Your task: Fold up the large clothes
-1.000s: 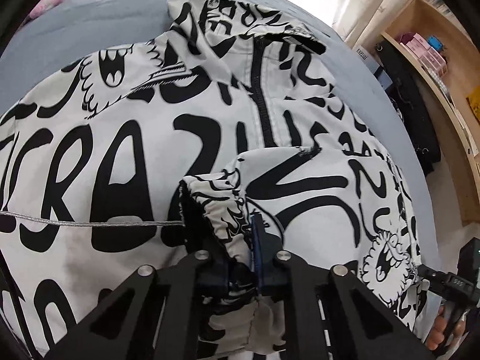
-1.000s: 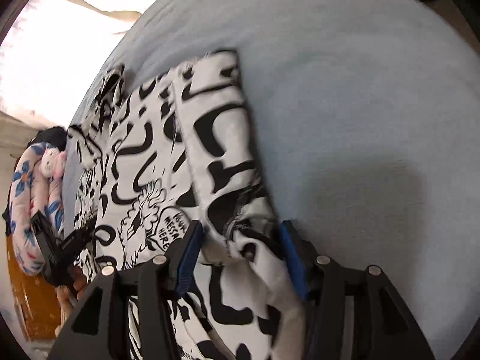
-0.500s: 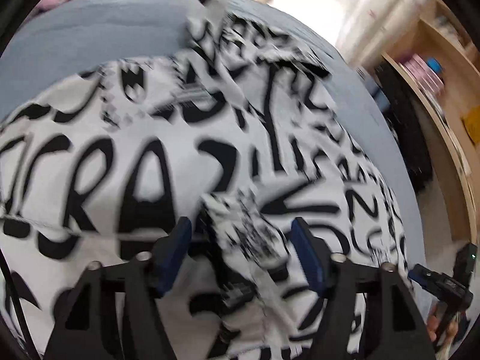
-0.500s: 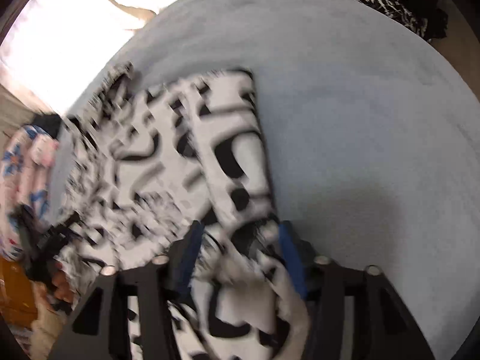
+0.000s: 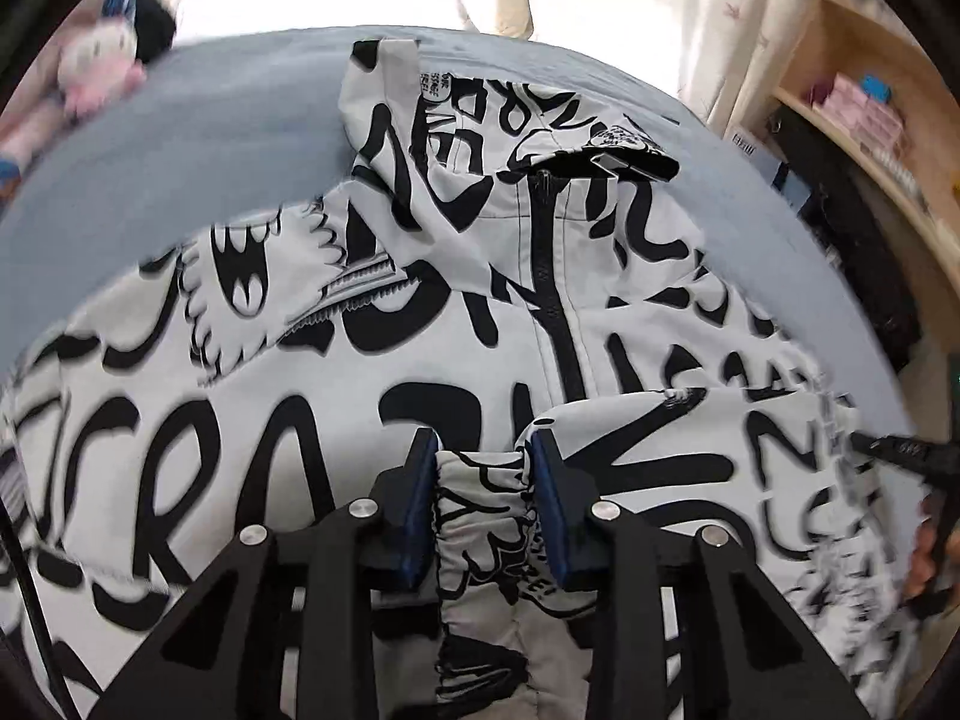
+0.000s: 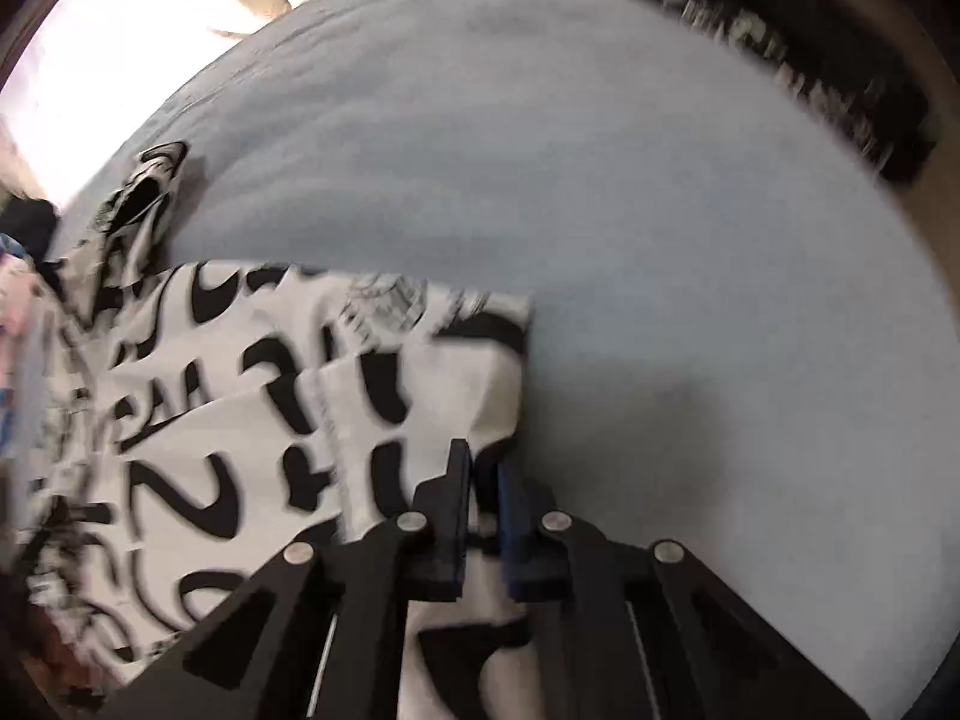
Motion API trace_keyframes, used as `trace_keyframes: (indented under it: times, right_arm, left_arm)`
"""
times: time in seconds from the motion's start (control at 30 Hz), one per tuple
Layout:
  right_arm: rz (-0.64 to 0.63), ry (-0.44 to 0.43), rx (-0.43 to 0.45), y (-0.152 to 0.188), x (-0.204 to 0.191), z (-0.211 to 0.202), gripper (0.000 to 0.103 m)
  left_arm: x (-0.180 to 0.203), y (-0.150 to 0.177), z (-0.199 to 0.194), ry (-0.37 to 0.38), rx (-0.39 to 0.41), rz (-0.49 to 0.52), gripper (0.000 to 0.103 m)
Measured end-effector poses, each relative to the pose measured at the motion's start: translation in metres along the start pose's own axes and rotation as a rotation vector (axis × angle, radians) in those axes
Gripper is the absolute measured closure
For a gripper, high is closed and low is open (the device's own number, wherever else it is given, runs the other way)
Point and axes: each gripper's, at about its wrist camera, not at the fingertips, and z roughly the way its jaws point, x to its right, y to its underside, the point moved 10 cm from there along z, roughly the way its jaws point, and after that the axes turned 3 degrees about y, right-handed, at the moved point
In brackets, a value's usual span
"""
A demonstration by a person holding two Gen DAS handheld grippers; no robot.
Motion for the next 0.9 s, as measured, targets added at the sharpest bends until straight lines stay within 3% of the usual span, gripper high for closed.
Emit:
trace_keyframes:
  times: [0.03, 0.1, 0.17, 0.27, 0.33, 0.4, 0.43, 0.47, 0.5, 0.63, 0.7, 0.77, 0.83, 0.9]
  right_arm:
    - [-0.01, 0.024, -0.008, 0.002, -0.001, 0.005, 0.095]
    - [-0.032, 0.048, 0.004, 0.0, -0.003, 0.006, 0.094]
    - [-0.045, 0.085, 0.008, 0.001, 0.0, -0.007, 0.089]
    - [-0.068, 0.136, 0.026, 0.007, -0.003, -0.031, 0.088]
    - [-0.056, 0.099, 0.066, 0.015, -0.012, -0.055, 0.088]
    - [-0.044, 0.009, 0.105, 0.032, -0.026, -0.08, 0.084]
    - [-0.04, -0.028, 0.116, 0.039, -0.037, -0.088, 0.074]
    - [-0.043, -0.085, 0.127, 0.051, -0.054, -0.098, 0.064]
    - [-0.051, -0.124, 0.13, 0.061, -0.067, -0.104, 0.06]
    - [-0.157, -0.27, 0.098, 0.109, -0.144, -0.118, 0.058]
    - [-0.191, -0.287, 0.081, 0.127, -0.165, -0.115, 0.058]
    - [-0.212, -0.277, 0.046, 0.145, -0.174, -0.102, 0.058]
    - [-0.208, -0.229, -0.008, 0.156, -0.163, -0.08, 0.058]
    - [-0.195, -0.17, -0.007, 0.155, -0.141, -0.073, 0.061]
  left_arm:
    - [-0.001, 0.006, 0.01, -0.027, -0.034, 0.019, 0.073]
    - [0.0, 0.009, 0.013, -0.063, -0.028, 0.05, 0.07]
    - [-0.001, 0.011, 0.008, -0.083, -0.054, 0.045, 0.069]
    - [-0.004, 0.011, -0.01, -0.102, -0.08, 0.052, 0.068]
    - [-0.004, 0.009, -0.032, -0.127, -0.047, 0.059, 0.064]
    - [0.002, 0.01, -0.054, -0.161, 0.004, 0.078, 0.05]
    - [0.012, 0.013, -0.067, -0.166, 0.035, 0.104, 0.048]
    - [0.023, 0.017, -0.077, -0.16, 0.065, 0.128, 0.045]
    - [0.033, 0.021, -0.084, -0.148, 0.086, 0.141, 0.043]
    - [0.074, 0.044, -0.094, -0.068, 0.13, 0.151, 0.041]
    - [0.081, 0.057, -0.083, -0.061, 0.112, 0.138, 0.04]
    - [0.076, 0.071, -0.065, -0.103, 0.064, 0.128, 0.04]
    - [0.062, 0.089, -0.048, -0.152, -0.01, 0.117, 0.04]
    - [0.056, 0.095, -0.043, -0.126, -0.026, 0.115, 0.04]
